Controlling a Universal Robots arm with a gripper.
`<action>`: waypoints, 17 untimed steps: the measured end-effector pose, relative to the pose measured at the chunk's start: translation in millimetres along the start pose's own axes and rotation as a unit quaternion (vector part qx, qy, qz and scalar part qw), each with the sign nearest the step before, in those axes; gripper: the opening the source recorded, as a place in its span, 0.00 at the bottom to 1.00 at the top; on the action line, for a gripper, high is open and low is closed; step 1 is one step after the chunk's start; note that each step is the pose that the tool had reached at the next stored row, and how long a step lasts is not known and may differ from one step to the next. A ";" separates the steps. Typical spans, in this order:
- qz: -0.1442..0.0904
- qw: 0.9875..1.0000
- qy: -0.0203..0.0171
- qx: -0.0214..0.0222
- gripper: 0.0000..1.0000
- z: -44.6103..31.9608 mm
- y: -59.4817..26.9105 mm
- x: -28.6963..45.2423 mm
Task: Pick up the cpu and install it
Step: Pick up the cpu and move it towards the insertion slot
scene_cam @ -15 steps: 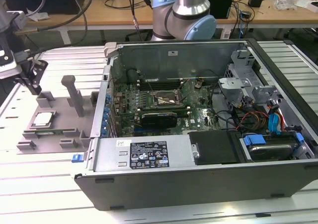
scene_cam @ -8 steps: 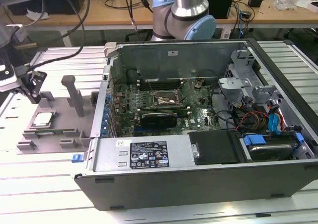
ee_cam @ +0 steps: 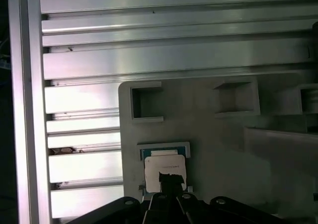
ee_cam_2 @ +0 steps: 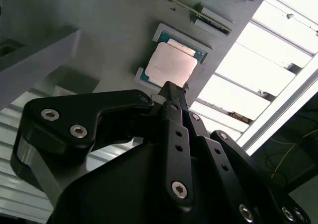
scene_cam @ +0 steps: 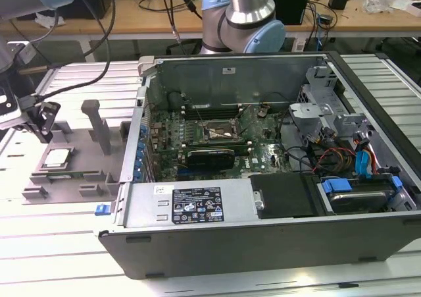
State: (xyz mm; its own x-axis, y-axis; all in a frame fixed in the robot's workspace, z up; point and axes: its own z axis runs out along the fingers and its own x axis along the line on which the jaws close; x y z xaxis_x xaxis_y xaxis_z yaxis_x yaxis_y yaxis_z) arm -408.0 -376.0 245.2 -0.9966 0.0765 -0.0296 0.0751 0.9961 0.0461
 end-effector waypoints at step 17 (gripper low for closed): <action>0.000 1.000 0.000 0.000 0.11 32.1 -9.3 -1.5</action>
State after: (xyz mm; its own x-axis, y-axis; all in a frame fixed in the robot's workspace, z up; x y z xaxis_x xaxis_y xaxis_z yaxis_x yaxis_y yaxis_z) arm -406.2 -384.0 212.8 -0.9967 0.0763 -0.0292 0.0749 0.9961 0.0461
